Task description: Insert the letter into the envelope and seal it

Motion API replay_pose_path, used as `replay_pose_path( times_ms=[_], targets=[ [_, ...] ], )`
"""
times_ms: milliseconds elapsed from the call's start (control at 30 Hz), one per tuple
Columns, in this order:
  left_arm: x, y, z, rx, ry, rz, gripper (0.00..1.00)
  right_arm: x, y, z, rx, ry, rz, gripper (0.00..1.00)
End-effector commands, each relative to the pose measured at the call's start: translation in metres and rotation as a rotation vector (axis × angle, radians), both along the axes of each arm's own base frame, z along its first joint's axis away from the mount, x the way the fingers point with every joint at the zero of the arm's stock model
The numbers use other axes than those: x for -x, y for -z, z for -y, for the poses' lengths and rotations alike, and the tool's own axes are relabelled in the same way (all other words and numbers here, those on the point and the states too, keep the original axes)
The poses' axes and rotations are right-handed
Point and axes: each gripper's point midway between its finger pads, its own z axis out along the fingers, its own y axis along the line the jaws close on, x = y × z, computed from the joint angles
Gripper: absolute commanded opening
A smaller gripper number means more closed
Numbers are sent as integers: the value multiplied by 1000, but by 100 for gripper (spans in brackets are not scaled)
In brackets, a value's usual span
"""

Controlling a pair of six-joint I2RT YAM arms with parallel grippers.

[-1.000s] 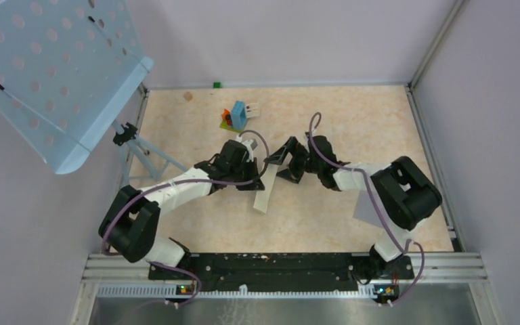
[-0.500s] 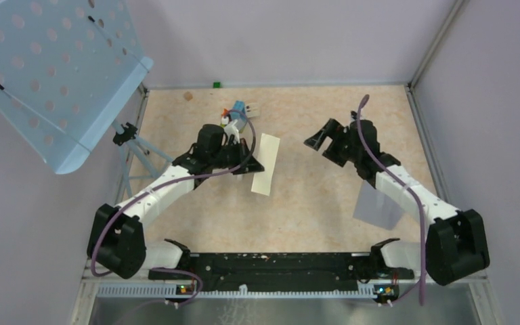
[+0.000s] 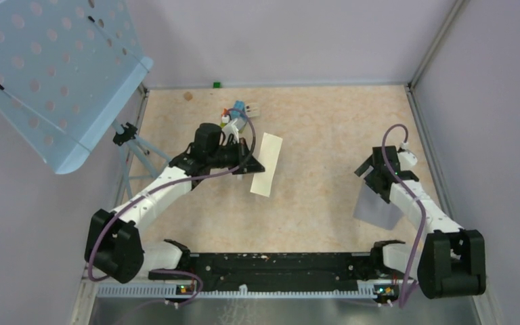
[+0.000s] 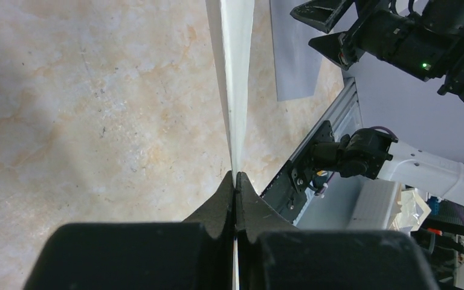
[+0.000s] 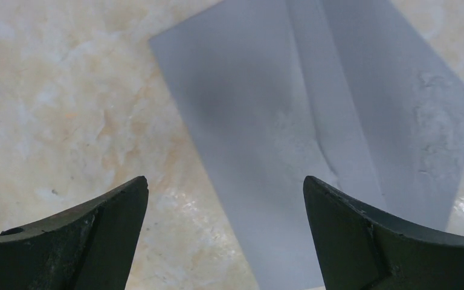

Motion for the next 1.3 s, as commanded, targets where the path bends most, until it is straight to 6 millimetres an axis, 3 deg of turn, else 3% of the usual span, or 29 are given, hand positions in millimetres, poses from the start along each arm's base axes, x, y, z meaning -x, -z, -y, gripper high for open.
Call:
replay_pose_path(
  times_ms=[0,167,267,500,700,967,1267],
  targets=[
    [4,-23,-1,31,34,86,0,1,-10,36,80,125,54,99],
    [6,-27,-2,42,48,96,0,-2,8,54,-2,141,60,99],
    [6,-28,-3,44,53,98,0,-7,13,53,-36,105,80,99],
    [5,-28,-5,48,49,99,0,-5,43,26,-161,22,36,99],
    [4,-27,-8,45,39,98,1,-5,50,-1,-254,-45,35,99],
    [0,-23,-10,38,28,88,1,-14,52,-67,-213,-234,-35,99],
    [-2,-22,-16,20,-3,83,2,-4,68,-160,-258,-395,-102,99]
  ],
)
